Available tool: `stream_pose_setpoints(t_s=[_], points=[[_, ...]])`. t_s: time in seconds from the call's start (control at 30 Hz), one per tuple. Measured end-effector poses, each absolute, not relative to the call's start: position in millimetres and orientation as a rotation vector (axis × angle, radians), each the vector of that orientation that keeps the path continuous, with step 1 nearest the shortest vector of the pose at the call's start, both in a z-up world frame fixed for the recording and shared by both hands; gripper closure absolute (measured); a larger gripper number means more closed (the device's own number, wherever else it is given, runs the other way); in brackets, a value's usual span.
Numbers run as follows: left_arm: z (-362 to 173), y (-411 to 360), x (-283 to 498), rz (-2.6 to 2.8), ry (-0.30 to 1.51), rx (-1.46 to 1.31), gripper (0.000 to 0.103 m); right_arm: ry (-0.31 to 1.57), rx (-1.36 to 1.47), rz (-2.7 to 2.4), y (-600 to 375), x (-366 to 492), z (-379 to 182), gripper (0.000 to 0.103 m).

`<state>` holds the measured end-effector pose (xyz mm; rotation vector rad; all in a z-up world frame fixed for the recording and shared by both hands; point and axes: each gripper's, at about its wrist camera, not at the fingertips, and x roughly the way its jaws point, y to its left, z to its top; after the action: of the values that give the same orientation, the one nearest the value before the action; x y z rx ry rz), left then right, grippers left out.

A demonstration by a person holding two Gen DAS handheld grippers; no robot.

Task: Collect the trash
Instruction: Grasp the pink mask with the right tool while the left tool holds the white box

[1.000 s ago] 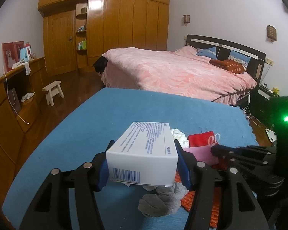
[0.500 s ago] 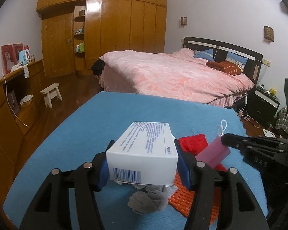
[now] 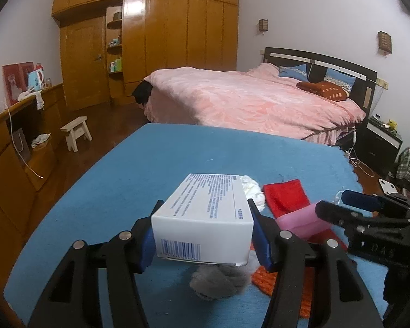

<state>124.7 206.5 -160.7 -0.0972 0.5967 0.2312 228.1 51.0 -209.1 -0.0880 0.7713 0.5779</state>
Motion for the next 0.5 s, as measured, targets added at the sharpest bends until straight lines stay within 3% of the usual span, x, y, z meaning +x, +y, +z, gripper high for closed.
stream_pose_setpoints(t_s=[0.33, 0.5], points=[[-164, 218, 119, 0.243, 0.598, -0.102, 0.045, 0.843, -0.150, 0.608, 83, 228, -238, 0.042], [-164, 220, 118, 0.242, 0.597, -0.108, 0.045, 0.865, -0.143, 0.604, 79, 230, -246, 0.063]])
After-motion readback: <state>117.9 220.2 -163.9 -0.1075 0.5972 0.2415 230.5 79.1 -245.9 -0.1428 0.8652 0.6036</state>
